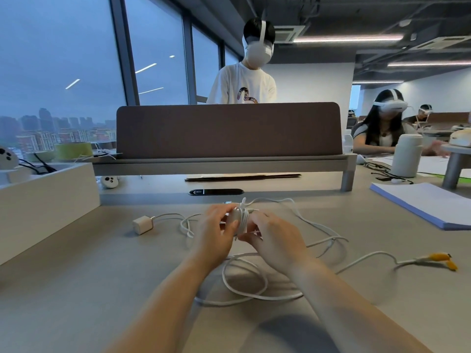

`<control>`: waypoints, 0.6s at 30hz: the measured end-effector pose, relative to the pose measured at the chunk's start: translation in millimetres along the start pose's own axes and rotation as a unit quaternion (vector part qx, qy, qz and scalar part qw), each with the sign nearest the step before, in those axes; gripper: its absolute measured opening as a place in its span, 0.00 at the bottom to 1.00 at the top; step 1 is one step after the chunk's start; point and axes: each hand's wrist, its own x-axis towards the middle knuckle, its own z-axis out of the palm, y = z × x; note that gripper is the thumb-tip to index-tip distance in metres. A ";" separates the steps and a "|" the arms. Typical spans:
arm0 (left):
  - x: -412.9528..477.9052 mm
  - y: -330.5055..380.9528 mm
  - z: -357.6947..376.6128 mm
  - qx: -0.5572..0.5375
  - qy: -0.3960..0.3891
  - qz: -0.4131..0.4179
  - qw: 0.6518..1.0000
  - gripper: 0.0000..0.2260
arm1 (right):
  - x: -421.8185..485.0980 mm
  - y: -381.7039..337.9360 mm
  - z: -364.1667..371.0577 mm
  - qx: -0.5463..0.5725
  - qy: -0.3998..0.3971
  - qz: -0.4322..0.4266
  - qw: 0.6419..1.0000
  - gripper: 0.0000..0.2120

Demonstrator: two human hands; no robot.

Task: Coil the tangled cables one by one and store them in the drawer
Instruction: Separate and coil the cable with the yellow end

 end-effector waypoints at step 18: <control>1.7 -4.2 -4.9 -0.042 -0.143 0.008 0.989 0.17 | 8.3 29.9 -5.0 0.031 0.153 -0.017 0.988 0.02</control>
